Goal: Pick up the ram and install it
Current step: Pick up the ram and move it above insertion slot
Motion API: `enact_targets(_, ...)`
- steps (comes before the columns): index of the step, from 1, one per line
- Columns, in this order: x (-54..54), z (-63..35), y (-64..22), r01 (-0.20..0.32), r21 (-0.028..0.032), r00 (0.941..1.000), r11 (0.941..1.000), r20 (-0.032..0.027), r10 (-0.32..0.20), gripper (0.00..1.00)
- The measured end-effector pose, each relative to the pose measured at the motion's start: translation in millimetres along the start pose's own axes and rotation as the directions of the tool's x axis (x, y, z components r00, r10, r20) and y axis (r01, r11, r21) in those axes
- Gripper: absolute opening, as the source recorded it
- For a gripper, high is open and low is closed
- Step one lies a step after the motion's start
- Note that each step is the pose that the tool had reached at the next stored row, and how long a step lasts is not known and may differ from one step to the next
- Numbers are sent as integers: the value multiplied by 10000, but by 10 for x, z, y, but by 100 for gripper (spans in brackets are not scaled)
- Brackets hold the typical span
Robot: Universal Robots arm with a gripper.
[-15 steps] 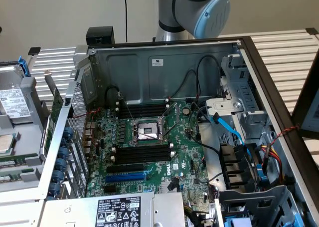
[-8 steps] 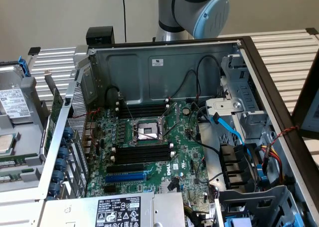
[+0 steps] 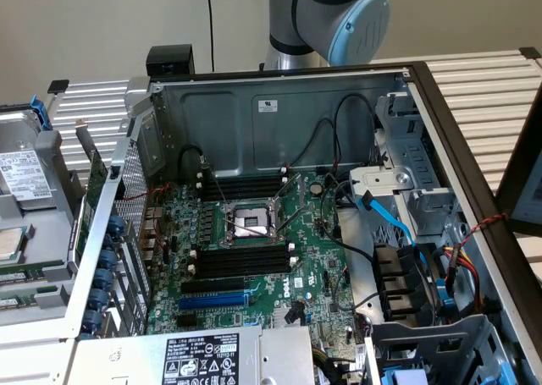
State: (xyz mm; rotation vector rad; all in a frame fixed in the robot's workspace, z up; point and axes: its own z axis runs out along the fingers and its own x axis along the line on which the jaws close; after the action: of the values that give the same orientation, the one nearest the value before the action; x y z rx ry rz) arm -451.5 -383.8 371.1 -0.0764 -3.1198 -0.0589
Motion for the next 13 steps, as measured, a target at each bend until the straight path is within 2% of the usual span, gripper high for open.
enact_targets(3, 0, 2, 0, 544, 11, 9985, 9985, -21, -544, 10)
enact_targets(6, 0, 4, 0, 1086, 21, 9941, 9941, -42, -1085, 10)
enact_targets(9, 0, 6, 0, 1626, 30, 9867, 9867, -63, -1625, 10)
enact_targets(13, 0, 8, 0, 2336, 39, 9723, 9723, -93, -2335, 10)
